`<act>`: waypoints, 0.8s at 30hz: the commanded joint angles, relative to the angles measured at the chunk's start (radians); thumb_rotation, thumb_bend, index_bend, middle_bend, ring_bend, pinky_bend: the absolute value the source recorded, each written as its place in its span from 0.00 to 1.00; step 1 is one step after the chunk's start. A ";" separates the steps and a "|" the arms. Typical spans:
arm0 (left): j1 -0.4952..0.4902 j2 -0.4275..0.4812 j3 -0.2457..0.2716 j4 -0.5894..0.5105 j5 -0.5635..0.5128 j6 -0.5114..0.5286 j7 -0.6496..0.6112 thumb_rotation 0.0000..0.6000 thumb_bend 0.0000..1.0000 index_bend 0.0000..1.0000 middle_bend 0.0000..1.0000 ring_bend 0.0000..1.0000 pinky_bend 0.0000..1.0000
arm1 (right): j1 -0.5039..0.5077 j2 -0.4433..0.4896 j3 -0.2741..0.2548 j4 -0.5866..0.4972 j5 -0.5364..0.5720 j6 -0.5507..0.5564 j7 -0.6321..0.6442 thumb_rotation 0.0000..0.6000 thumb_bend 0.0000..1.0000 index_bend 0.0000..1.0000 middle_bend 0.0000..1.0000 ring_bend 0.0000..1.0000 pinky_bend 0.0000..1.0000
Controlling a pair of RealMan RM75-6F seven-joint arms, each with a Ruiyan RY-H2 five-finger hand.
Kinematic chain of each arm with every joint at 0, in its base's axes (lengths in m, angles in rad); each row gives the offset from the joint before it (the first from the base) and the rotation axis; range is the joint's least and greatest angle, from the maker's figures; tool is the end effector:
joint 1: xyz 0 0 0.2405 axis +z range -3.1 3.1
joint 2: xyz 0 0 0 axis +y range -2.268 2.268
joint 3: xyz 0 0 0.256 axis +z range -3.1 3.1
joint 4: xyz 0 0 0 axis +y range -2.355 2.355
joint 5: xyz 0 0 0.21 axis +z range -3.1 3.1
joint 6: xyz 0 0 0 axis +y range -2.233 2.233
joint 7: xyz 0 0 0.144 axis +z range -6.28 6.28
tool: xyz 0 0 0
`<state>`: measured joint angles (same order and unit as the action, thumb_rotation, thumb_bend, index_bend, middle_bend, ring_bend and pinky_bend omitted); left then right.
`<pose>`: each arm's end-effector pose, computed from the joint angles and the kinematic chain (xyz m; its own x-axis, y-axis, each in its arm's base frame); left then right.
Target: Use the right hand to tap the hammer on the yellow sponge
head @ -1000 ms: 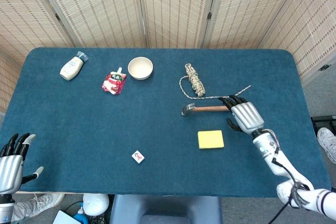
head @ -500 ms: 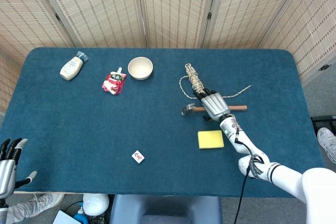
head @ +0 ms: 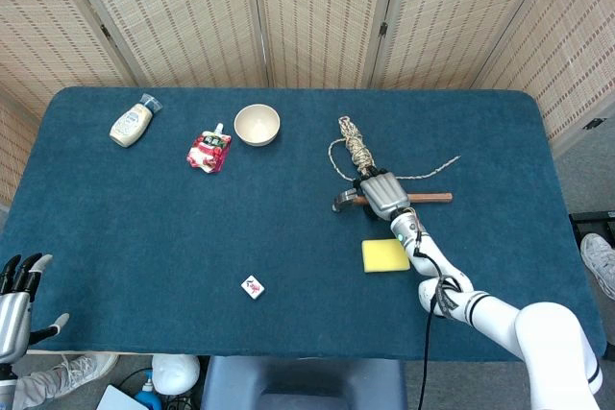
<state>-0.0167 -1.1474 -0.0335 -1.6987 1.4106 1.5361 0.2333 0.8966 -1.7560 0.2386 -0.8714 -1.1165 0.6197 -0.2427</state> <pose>-0.3134 0.1545 0.1511 0.4976 0.0286 0.8669 0.8572 0.1365 -0.4966 -0.1814 -0.4298 -0.0497 0.6053 -0.3166 0.7303 -0.7923 -0.3281 0.5145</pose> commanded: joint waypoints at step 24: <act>-0.011 -0.012 -0.004 0.014 0.001 -0.024 0.003 1.00 0.20 0.15 0.14 0.06 0.20 | -0.015 0.001 -0.023 -0.018 0.052 0.012 -0.013 1.00 0.51 0.45 0.45 0.30 0.32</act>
<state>-0.0269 -1.1597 -0.0373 -1.6849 1.4117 1.5129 0.2359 0.8815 -1.7547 0.2162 -0.8897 -1.0650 0.6314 -0.2556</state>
